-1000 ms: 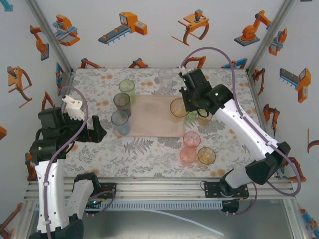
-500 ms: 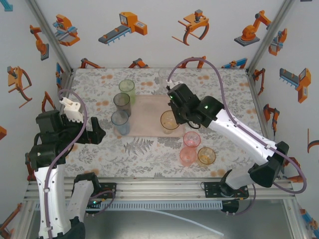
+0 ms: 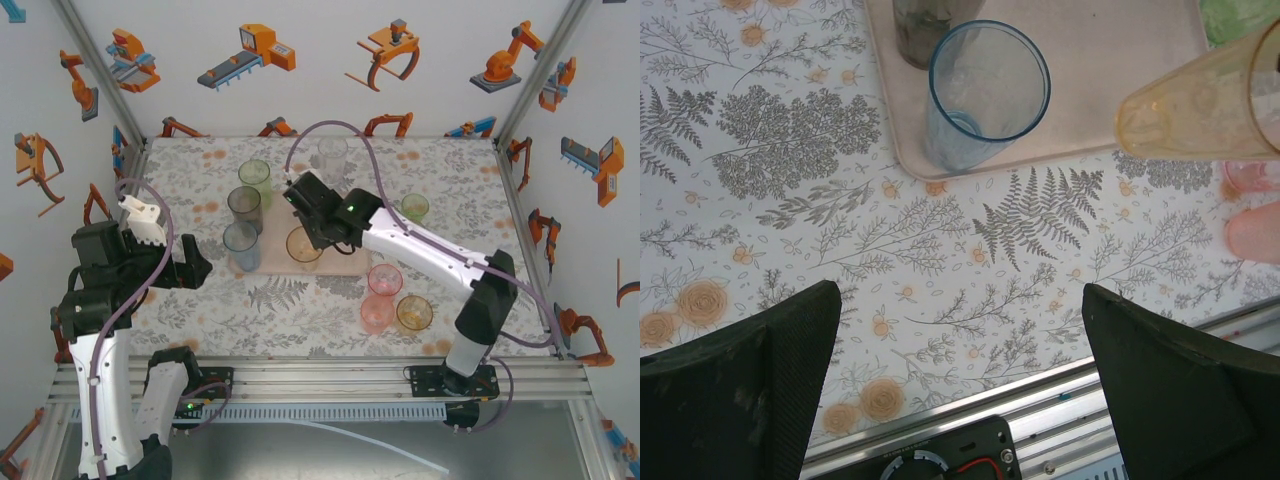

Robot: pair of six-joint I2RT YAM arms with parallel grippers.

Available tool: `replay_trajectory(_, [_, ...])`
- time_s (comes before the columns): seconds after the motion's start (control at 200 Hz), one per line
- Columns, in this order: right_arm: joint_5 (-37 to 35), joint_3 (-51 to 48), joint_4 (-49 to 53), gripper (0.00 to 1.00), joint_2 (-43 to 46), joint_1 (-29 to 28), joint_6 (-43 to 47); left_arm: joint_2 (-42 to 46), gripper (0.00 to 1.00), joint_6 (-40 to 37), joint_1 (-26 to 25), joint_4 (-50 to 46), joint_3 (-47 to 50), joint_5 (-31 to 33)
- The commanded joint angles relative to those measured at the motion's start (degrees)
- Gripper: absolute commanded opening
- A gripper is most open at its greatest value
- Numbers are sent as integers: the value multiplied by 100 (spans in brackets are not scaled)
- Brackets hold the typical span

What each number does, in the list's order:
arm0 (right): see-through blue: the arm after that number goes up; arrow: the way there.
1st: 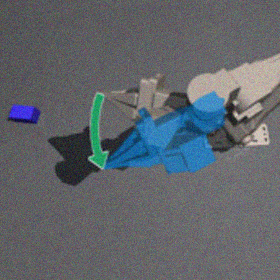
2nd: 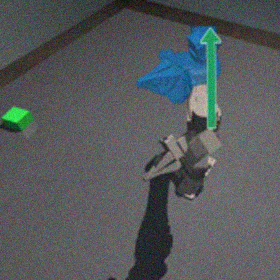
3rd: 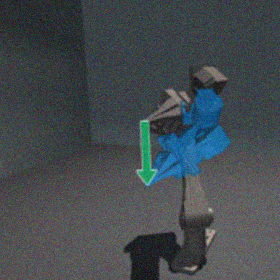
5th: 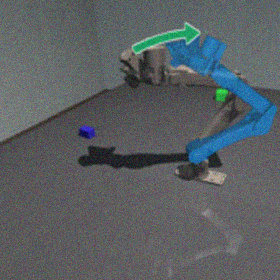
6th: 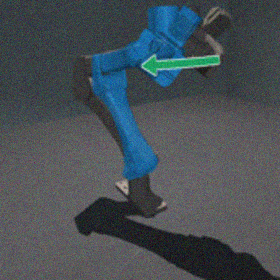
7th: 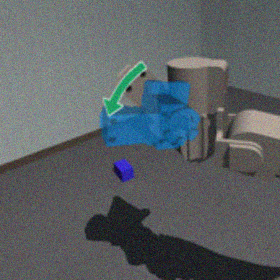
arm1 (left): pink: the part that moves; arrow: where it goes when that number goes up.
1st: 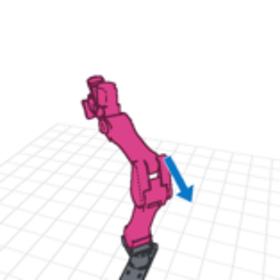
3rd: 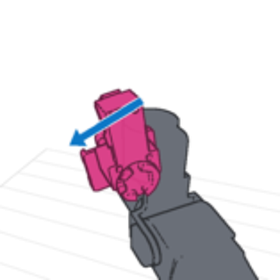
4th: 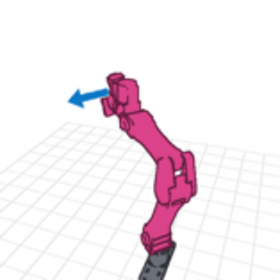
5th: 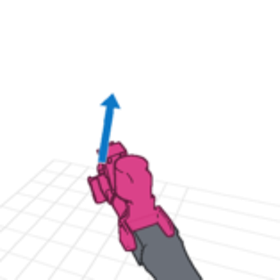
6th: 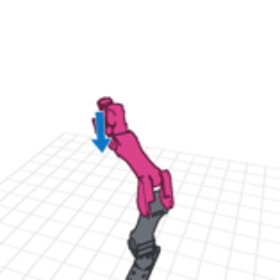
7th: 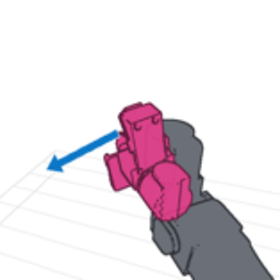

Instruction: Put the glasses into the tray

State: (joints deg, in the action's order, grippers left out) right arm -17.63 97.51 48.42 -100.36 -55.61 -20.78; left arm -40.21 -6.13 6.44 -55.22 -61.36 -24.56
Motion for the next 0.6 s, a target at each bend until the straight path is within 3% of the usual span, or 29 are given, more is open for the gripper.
replay_trajectory(0.0, [-3,394,-216,1,-232,-15,47,27,100,103,42,7,-69,-156])
replay_trajectory(0.596, [69,787,-412,2,-1122,-27,-66,135,100,122,81,99,115,-277])
